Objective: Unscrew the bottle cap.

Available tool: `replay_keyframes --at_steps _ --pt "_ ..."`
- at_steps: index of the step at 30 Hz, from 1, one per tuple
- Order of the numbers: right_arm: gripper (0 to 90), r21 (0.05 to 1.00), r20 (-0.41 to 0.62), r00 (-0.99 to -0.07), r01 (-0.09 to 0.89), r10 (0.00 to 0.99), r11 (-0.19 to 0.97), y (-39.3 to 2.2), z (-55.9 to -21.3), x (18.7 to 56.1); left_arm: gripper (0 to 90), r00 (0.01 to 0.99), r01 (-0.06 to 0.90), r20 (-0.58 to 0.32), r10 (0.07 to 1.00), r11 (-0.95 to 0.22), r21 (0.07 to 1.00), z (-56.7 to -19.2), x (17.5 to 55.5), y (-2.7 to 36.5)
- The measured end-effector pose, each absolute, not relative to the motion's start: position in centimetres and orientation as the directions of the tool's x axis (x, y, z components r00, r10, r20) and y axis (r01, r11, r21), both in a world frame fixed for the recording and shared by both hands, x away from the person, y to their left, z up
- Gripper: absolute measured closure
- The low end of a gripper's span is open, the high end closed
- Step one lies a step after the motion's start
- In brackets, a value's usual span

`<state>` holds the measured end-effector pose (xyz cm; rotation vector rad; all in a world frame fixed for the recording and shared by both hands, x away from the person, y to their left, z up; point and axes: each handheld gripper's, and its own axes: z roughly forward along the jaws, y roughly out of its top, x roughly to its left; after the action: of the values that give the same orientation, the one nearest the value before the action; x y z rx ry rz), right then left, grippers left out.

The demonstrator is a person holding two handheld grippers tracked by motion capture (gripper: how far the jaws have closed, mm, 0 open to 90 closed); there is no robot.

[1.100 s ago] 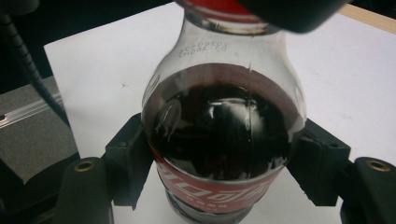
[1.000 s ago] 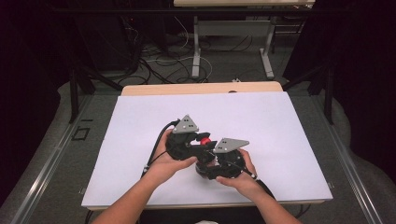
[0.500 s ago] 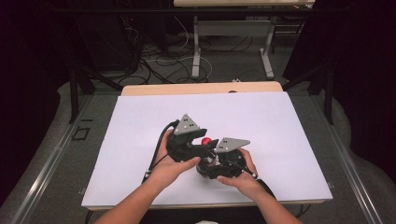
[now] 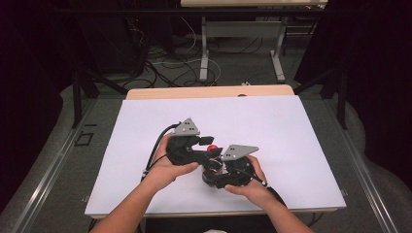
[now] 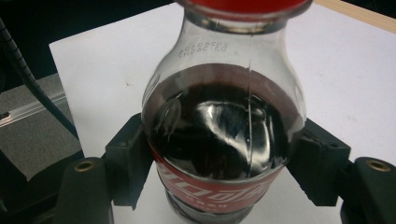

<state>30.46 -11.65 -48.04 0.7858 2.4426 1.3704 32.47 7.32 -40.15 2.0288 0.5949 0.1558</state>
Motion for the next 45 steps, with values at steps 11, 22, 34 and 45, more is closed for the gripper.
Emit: replay_keyframes --at_steps 11,22,34,45 --pt "29.7 0.836 0.057 -0.834 0.34 0.549 0.431 -11.5 -48.1 30.4 60.9 0.874 0.331 -0.115 0.472 -0.406 0.852 -40.5 32.3 6.1" --pt "29.7 0.84 0.034 -0.802 0.346 0.597 0.418 -11.7 -48.1 30.5 61.7 0.767 0.377 -0.098 0.634 -0.323 0.868 -40.6 31.2 4.7" --pt "29.7 0.845 0.045 -0.803 0.348 0.595 0.406 -11.9 -48.0 30.6 47.2 0.817 0.384 -0.149 0.557 -0.333 0.861 -40.0 31.8 6.2" --pt "29.7 0.841 0.054 -0.827 0.34 0.56 0.421 -11.6 -48.1 30.4 45.7 0.876 0.35 -0.141 0.461 -0.407 0.844 -40.0 32.5 7.9"
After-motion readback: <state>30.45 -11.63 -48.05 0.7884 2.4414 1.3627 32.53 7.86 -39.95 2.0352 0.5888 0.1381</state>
